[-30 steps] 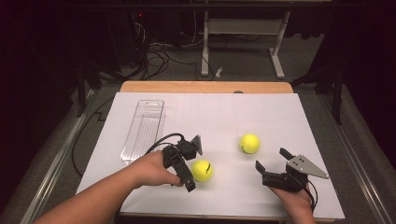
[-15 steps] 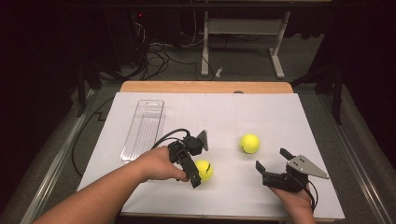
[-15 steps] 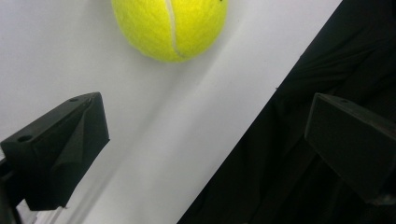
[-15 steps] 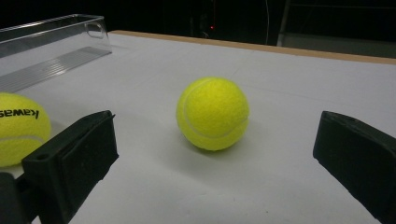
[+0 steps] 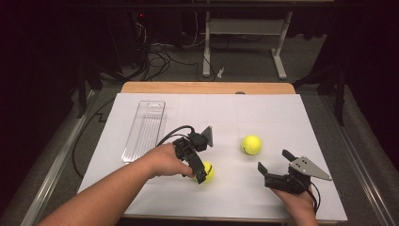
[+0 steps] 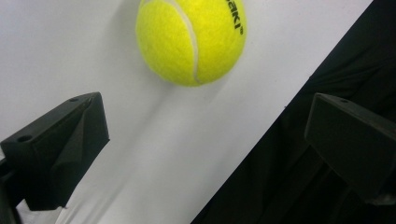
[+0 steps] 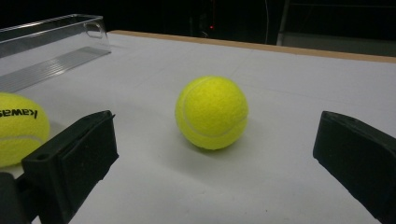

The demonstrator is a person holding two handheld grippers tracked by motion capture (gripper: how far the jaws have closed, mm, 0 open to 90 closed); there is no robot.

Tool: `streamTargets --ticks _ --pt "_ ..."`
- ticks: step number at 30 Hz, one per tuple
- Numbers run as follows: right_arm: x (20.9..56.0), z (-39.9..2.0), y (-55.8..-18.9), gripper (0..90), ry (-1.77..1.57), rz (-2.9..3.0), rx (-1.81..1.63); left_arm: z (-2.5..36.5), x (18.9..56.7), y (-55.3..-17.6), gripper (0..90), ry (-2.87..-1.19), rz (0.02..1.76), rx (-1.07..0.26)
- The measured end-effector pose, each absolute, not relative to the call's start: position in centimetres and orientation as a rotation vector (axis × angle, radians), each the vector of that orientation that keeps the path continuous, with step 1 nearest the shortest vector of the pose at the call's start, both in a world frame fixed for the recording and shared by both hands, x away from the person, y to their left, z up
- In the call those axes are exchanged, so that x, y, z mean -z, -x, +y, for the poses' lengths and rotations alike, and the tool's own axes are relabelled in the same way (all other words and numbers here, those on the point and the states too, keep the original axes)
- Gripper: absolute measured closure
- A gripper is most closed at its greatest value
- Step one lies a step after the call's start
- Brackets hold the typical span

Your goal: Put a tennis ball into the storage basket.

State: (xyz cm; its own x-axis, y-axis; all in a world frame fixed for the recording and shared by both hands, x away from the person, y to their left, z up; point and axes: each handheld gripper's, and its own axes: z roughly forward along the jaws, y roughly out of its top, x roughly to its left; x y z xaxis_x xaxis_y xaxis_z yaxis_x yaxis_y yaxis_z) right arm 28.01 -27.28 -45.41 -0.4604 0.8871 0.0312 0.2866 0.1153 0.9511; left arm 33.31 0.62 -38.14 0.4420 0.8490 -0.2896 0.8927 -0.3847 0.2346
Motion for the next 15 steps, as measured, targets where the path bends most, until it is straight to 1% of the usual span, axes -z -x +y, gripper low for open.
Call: streamTargets --ticks 5,15 --pt "45.4 -27.3 -28.0 0.2 -1.139 1.828 -1.358 -0.1 38.1 -33.6 0.6 -2.338 1.480 0.168" --pt "45.4 -27.3 -27.9 0.2 -1.135 1.824 -1.363 -0.9 39.2 -34.3 0.6 -2.310 1.505 0.155"
